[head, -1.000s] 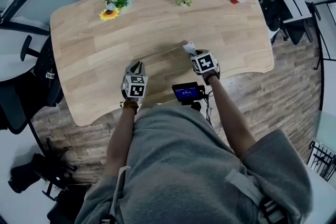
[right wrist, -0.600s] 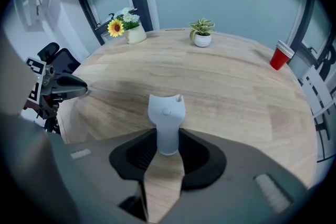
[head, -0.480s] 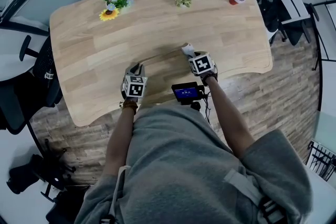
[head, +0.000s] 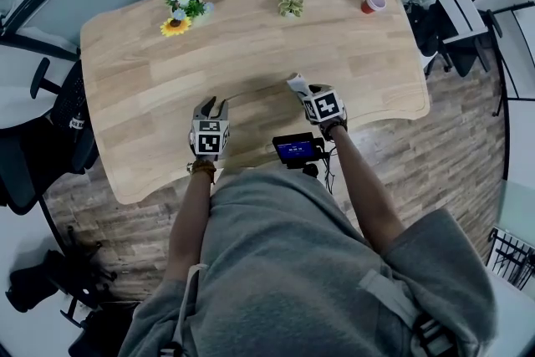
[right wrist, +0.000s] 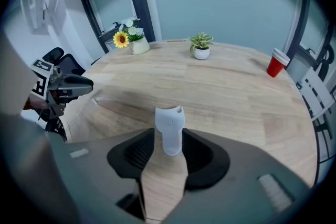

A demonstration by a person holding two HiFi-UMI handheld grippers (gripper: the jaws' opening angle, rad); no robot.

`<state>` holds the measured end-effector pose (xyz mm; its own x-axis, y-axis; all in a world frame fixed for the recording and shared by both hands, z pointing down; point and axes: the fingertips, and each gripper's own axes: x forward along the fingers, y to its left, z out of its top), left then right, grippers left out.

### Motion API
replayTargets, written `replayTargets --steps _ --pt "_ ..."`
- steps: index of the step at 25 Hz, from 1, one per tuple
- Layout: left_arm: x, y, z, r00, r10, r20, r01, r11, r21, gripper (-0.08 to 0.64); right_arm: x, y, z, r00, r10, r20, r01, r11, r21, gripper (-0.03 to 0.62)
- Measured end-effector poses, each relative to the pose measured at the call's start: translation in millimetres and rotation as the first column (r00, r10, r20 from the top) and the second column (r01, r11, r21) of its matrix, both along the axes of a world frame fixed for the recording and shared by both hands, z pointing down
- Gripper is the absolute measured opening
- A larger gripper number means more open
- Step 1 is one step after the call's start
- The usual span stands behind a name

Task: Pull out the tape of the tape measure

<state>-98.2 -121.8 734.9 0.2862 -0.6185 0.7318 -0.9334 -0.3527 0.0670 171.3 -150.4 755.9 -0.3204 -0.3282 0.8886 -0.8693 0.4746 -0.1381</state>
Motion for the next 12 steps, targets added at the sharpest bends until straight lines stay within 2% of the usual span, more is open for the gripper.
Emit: replayTargets --steps 6,12 --pt "-4.3 -21.7 -34.3 0.999 -0.031 -0.042 0.035 0.995 0.097 0.109 5.8 -7.2 -28.7 1.0 0.021 0.012 -0.022 0.997 0.07 0.175" --pt "13.6 -39.7 -71.7 0.998 0.021 -0.061 -0.008 0.98 0.2 0.109 12.6 -19.4 -68.6 0.996 0.07 0.05 -0.078 0.982 0.174 0.175"
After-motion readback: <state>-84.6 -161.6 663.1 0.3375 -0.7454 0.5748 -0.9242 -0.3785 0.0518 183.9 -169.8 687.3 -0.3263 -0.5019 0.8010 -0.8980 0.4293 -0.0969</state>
